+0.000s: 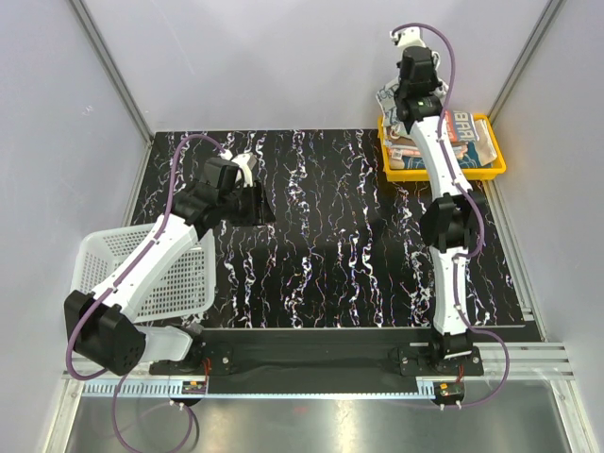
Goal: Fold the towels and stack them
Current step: Neatly place the folded towel into the bin
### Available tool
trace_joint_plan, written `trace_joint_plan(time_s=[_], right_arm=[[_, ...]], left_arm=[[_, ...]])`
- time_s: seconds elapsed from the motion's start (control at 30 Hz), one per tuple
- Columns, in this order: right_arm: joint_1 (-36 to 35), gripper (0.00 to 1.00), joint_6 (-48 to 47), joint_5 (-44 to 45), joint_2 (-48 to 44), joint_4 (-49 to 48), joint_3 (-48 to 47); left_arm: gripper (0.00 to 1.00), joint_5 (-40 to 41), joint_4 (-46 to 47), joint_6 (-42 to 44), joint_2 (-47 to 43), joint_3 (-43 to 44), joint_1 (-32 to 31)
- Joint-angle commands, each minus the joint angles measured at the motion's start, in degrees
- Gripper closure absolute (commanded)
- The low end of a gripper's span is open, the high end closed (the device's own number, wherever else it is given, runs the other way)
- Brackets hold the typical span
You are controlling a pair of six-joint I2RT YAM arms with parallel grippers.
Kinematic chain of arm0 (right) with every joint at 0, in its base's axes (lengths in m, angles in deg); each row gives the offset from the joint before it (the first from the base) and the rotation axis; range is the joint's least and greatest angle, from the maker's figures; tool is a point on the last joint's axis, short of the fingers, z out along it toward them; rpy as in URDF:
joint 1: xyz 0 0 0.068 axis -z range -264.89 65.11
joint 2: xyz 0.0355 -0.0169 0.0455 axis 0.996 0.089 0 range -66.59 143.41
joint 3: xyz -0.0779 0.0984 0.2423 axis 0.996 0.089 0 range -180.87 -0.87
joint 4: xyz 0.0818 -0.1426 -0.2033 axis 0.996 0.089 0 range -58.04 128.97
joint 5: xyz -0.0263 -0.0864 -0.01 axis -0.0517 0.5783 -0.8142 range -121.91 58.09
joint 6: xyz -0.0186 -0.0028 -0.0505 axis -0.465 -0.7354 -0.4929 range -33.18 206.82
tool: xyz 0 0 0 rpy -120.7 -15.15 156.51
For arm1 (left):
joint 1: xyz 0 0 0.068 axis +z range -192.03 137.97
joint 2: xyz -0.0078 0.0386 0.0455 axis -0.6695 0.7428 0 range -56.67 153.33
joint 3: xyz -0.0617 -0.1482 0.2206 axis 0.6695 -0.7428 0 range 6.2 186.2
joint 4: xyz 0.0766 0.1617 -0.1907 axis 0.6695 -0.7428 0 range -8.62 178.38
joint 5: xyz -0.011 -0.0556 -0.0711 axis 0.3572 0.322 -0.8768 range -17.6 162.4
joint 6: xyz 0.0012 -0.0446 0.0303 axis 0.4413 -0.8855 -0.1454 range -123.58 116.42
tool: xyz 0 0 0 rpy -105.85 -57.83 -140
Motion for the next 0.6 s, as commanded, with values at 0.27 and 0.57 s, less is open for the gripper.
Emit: trace_joint_plan(time_s=[0.27, 0.57], right_arm=[[8.9, 1.00, 14.4, -12.7, 0.4, 2.9, 1.7], [15.2, 0.53, 24.6, -26.2, 8.1, 3.5, 1.9]], left_arm=[[0.49, -1.6, 2.5, 0.3, 0.8, -0.6, 0.2], [0.48, -1.7, 2.7, 0.5, 1.2, -0.7, 0.2]])
